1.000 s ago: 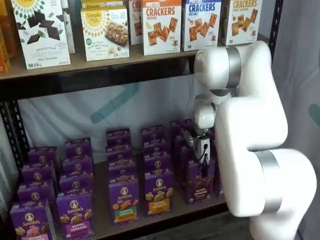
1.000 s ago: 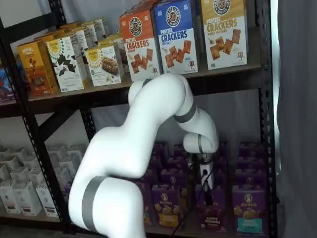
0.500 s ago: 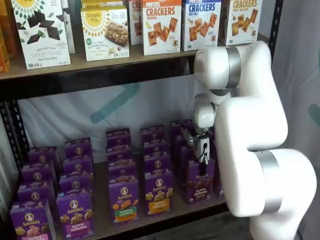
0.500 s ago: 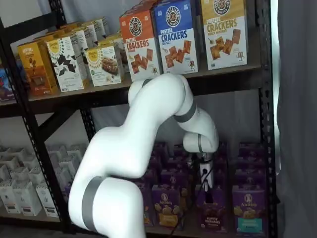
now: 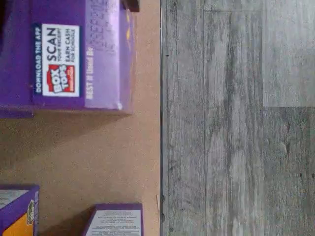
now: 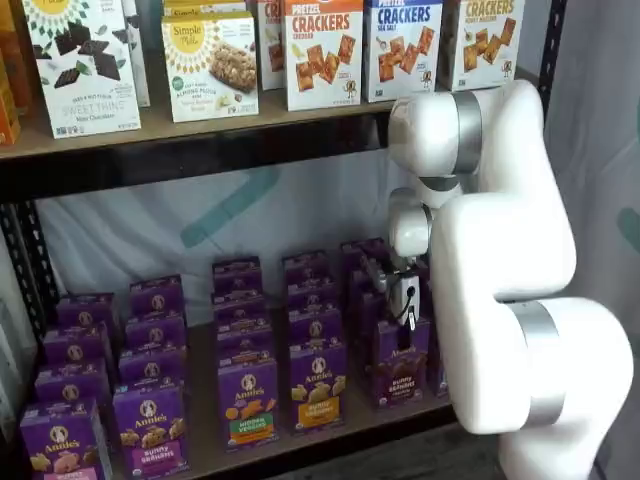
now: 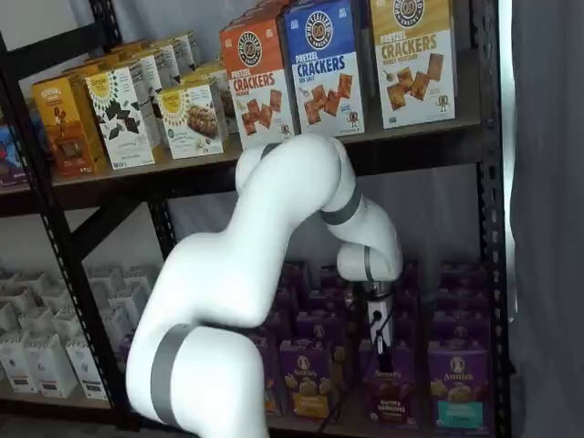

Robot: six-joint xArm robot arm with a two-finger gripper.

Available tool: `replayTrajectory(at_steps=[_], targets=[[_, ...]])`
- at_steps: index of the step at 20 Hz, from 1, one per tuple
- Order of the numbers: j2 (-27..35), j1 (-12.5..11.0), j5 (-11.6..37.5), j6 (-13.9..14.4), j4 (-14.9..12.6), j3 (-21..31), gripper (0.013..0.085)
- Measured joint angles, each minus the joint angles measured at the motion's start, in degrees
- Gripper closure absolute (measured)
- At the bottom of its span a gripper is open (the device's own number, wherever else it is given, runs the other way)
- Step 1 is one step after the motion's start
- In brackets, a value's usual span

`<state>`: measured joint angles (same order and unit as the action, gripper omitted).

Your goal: Pick up the purple box with a brown patch in the center, on the bottom shelf, the fifth box from the left

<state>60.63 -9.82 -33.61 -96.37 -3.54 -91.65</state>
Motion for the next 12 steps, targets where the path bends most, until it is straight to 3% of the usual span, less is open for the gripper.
replayTrajectory(at_steps=[2, 6, 12], targets=[[-0.2, 0.0, 0.2, 0.1, 0.0, 0.3, 0.0730], [-0.7, 0.0, -0.5, -0.4, 0.4, 0.8, 0.0730], [-4.2, 0.0, 3.4, -2.1, 2.4, 6.4, 0.0730]])
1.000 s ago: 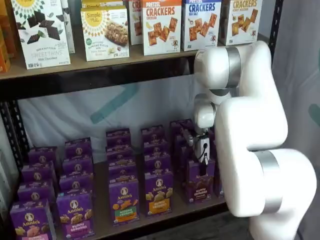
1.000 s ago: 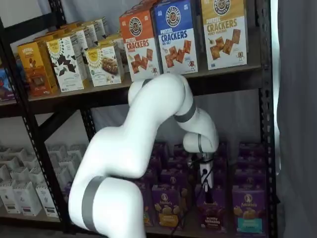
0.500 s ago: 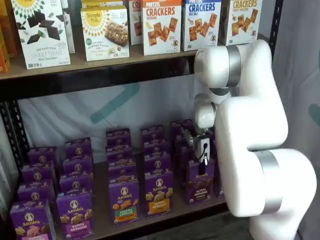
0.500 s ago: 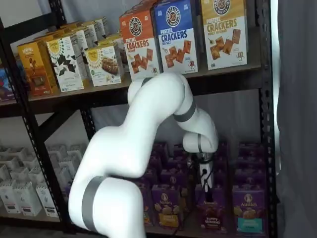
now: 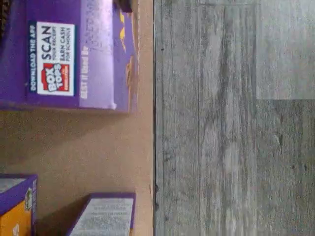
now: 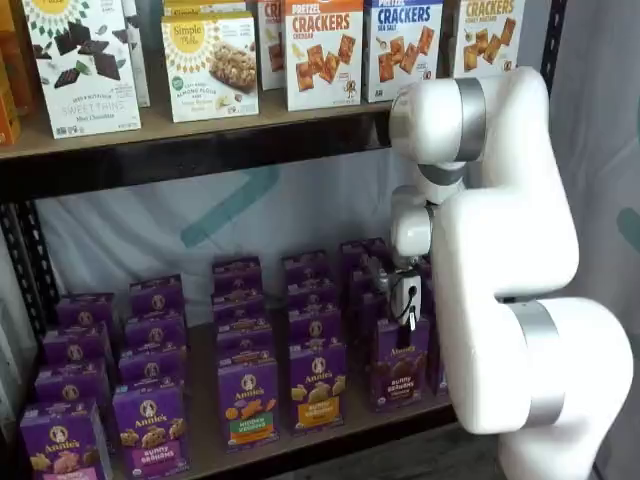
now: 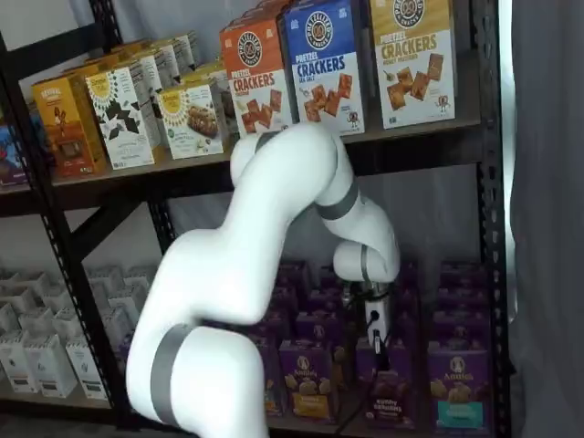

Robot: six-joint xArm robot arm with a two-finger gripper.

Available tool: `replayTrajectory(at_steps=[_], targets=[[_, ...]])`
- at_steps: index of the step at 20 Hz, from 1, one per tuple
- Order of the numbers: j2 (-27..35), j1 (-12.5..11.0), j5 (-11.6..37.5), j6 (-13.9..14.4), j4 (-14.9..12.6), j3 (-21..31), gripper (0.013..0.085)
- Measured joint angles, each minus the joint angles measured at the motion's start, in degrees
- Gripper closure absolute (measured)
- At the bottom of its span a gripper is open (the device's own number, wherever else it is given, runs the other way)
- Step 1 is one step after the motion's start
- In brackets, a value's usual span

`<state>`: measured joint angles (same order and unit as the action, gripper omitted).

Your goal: Pick up the purple box with a brown patch in the center, on the bottom shelf, the fifth box from the left

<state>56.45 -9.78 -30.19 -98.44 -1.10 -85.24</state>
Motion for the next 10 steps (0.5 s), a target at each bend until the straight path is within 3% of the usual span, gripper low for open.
replayTrajectory(at_steps=[10], targets=[[-9.8, 0.3, 5.0, -0.8, 1.1, 14.1, 0.0730]])
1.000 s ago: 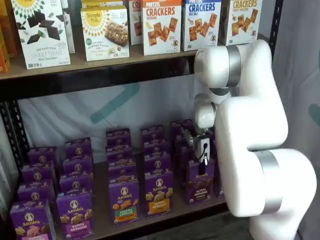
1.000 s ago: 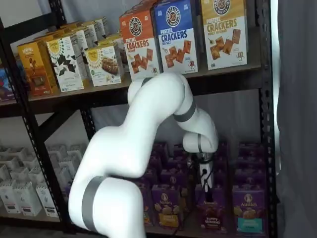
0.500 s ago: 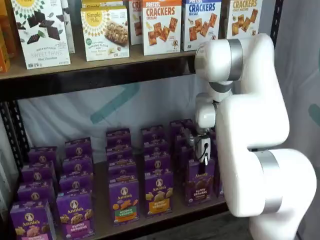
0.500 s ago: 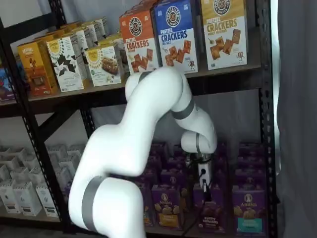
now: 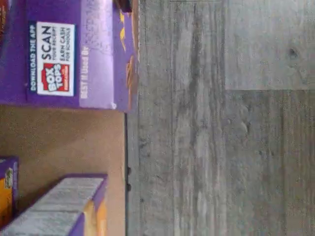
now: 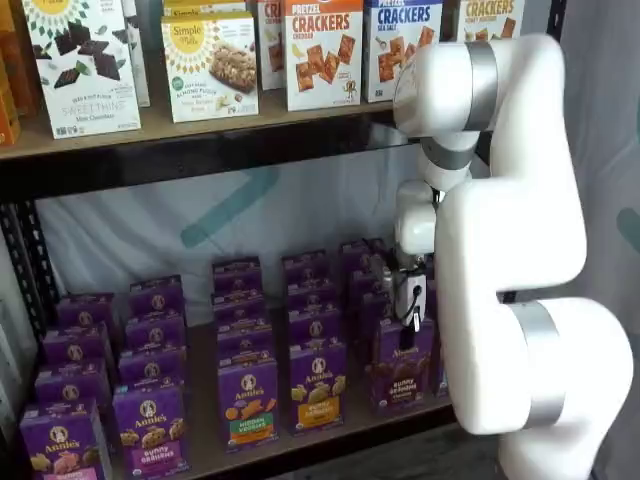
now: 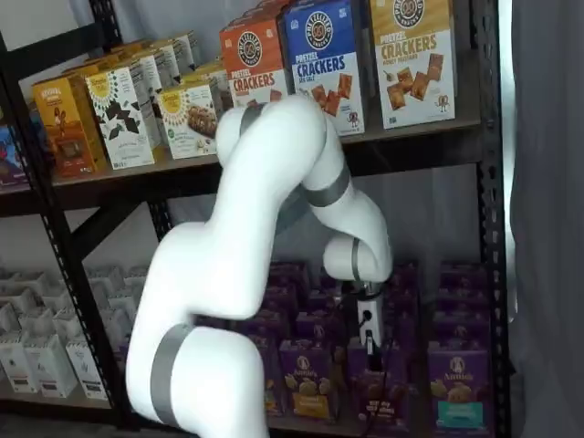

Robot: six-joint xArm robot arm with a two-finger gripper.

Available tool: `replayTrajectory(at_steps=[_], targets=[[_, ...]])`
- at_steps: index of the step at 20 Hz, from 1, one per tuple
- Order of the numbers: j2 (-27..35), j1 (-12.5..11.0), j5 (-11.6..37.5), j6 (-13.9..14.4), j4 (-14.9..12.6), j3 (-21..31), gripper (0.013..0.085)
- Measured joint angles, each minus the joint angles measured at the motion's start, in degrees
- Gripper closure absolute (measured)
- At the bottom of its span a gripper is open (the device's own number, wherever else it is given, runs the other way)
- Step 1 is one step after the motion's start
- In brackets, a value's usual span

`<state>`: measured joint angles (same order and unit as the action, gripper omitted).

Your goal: Pick up the purple box with a brown patch in the center, on the bottom shelf, the fifth box from the left

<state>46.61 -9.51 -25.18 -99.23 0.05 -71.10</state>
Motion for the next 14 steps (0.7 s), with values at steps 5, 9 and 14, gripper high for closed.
replayTrajectory(at_steps=[5, 9, 14], targets=[[-6.0, 1.0, 3.7, -0.8, 1.9, 8.9, 0.0730], [-10.7, 2.3, 6.7, -0.1, 2.4, 16.1, 0.0730], [-17.0, 4.1, 10.6, 1.4, 2.6, 25.9, 0.0730]])
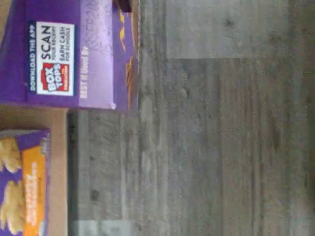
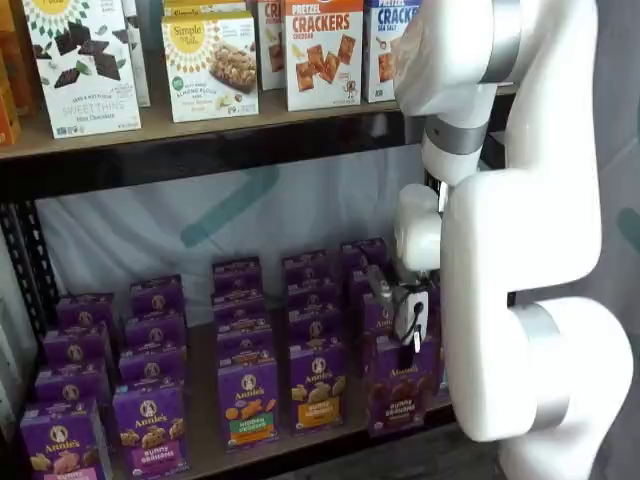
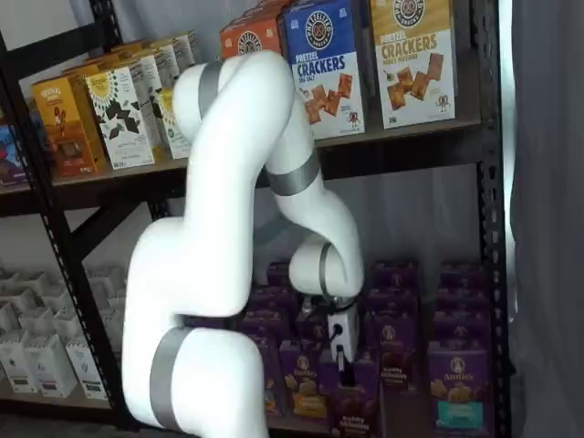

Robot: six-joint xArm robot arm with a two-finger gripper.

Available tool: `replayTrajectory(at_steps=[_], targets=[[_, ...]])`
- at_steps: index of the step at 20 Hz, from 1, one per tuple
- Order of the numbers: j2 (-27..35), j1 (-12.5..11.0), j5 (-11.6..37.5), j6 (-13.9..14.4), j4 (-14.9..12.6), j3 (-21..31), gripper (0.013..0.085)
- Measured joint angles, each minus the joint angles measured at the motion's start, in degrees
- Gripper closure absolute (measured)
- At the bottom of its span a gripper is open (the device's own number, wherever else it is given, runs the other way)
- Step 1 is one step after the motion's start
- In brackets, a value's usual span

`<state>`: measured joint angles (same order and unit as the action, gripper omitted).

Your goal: Pick up the purple box with a brown patch in the center, on the bottom shelf, the fifth box from the left

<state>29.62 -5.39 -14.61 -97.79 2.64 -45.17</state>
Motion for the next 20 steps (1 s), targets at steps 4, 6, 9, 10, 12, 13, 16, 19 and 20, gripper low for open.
replayTrajectory(at_steps=[4, 6, 9, 10, 12, 13, 16, 19, 20], targets=[[-4.9, 1.5, 2.6, -0.6, 2.0, 7.2, 0.0730], [-7.3, 2.0, 3.5, -0.9, 2.9, 10.3, 0.0730], [-11.4, 2.6, 4.3, -0.2, 2.8, 15.0, 0.0730], [-13.0, 2.7, 4.2, 0.5, 2.2, 16.6, 0.0730], [-16.2, 2.9, 3.5, 2.3, 0.6, 19.4, 0.0730], [-18.1, 3.1, 2.9, 3.6, -0.5, 20.9, 0.0730], [-23.1, 4.3, 0.6, 4.6, -0.4, 24.3, 0.0730], [-27.4, 5.6, -2.1, 4.0, 1.7, 26.3, 0.0730], [-28.7, 6.0, -3.0, 3.7, 2.5, 26.7, 0.0730]])
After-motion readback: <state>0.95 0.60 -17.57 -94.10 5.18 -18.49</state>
